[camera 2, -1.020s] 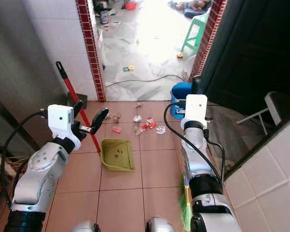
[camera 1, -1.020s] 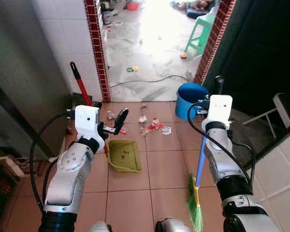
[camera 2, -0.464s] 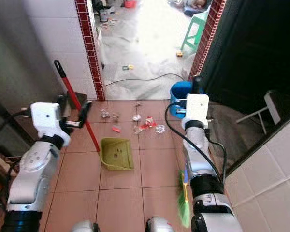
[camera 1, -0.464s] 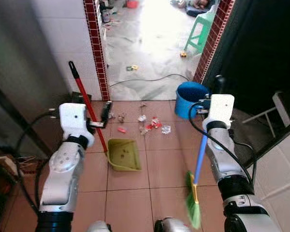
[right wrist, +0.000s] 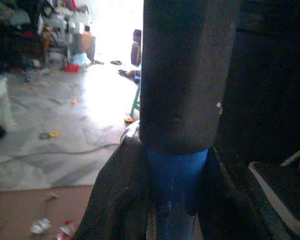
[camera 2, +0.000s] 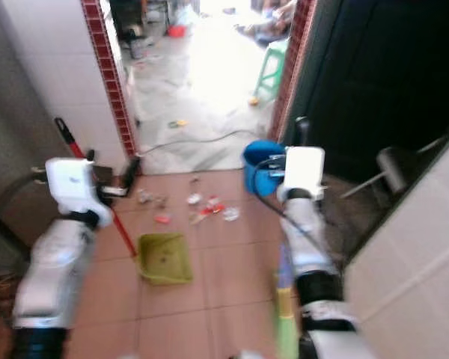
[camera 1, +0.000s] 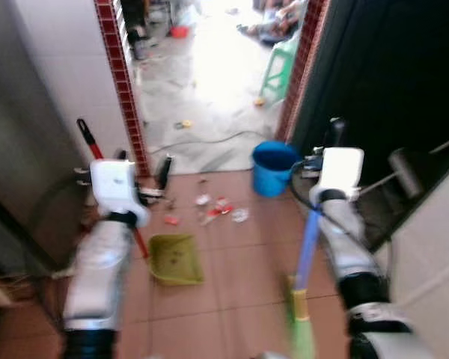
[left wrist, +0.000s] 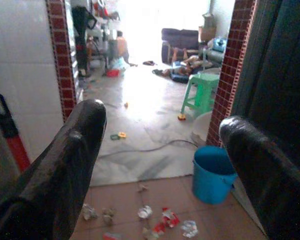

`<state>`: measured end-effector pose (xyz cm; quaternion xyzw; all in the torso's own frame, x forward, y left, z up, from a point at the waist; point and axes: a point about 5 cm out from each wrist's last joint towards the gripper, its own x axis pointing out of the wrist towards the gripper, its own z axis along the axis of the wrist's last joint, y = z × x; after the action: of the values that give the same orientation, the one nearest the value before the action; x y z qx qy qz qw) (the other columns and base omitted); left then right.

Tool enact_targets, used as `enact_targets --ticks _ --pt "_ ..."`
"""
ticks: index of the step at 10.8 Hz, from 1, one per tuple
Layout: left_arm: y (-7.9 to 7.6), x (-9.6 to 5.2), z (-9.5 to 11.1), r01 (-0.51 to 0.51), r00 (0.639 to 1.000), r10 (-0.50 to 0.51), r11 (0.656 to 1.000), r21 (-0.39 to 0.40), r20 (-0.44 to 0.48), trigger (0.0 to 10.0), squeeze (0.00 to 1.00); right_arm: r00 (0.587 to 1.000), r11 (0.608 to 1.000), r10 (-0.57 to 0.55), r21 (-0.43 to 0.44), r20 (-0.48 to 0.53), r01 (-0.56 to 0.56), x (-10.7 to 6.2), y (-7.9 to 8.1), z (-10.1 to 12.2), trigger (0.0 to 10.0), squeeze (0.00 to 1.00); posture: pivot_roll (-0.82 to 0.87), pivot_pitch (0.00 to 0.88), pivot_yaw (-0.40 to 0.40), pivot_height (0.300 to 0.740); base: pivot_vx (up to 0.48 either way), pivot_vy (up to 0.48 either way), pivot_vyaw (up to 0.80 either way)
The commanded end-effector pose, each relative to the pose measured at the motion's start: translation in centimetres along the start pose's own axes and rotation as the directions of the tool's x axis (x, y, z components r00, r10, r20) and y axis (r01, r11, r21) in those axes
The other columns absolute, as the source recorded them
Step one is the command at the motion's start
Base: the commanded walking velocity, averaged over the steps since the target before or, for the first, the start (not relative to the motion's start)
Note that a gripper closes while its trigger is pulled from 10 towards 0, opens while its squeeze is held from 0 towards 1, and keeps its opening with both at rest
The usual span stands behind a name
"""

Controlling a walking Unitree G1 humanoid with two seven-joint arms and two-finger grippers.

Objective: Sweep floor

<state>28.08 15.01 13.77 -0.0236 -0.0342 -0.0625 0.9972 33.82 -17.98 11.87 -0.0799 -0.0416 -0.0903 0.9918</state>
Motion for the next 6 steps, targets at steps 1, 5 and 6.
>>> enact_targets --ticks 1,5,6 --pt "0.95 -0.04 0.23 -0.044 0.999 0.044 0.999 0.02 0.003 10.0 0.0 0.997 1.0 0.027 0.01 0.068 -0.028 0.59 1.02 1.71 10.0 0.0 -0.02 0.0 -0.034 0.74 0.45 0.0 0.0" --pt "0.98 0.19 0.36 -0.066 0.998 0.066 0.997 0.027 0.001 10.0 0.0 0.996 0.999 0.053 0.001 0.075 -0.053 0.59 1.29 1.77 10.0 0.0 -0.01 0.0 -0.03 0.74 0.376 0.237 0.0" --pt "1.0 0.25 0.4 -0.07 0.998 0.07 0.997 0.034 -0.001 10.0 0.0 0.996 0.999 0.055 -0.006 0.076 -0.054 0.64 1.3 1.8 10.0 0.0 -0.01 0.0 -0.03 0.74 0.326 0.352 0.49"
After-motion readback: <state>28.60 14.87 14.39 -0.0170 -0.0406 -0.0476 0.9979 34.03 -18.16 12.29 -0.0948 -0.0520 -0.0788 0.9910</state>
